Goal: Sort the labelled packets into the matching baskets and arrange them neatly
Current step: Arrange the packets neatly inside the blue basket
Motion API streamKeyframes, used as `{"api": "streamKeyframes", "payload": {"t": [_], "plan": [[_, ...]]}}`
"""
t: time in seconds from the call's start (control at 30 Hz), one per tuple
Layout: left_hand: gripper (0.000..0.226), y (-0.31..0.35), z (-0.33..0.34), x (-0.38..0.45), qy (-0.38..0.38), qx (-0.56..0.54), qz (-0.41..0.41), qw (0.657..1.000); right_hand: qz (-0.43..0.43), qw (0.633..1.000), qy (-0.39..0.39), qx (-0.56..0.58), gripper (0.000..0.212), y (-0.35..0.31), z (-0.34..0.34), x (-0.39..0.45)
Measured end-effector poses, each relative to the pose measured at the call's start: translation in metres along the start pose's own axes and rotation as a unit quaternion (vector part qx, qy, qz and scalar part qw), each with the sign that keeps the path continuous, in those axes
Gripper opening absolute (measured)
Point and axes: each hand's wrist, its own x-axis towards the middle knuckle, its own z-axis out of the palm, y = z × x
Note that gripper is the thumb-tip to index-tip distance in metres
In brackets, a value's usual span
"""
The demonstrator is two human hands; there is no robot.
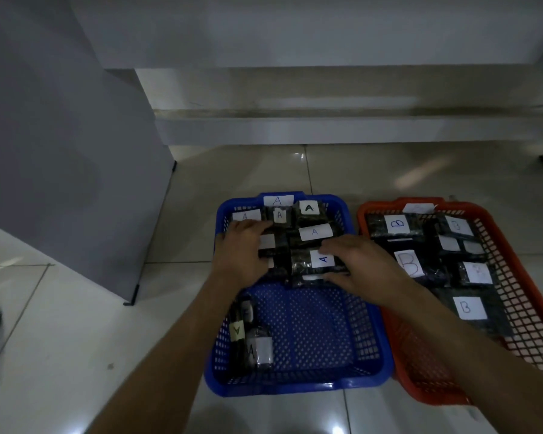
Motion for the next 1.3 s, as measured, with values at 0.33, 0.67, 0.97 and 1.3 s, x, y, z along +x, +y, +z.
{"api": "streamKeyframes", "payload": {"t": [0.33, 0.67, 0.97, 1.3], "plan": [[0.06, -0.03, -0.011, 0.024, -0.092, 0.012, 0.093, 0.991, -0.013, 0.997, 0.06, -0.056, 0.048, -0.006, 0.023, -0.003], [0.051, -0.033, -0.006, 0.011, -0.041, -0.013, 0.111, 0.993, 0.049, 0.988, 0.108, -0.098, 0.077, -0.013, 0.055, -0.006], [0.042, -0.036, -0.017, -0.021, 0.025, -0.1, 0.103, 0.989, 0.029, 0.992, 0.117, -0.045, 0.056, -0.023, 0.04, -0.011], [0.033, -0.036, -0.01, -0.087, -0.028, -0.04, 0.082, 0.995, 0.114, 0.953, -0.228, 0.164, 0.053, -0.125, 0.066, -0.013]]}}
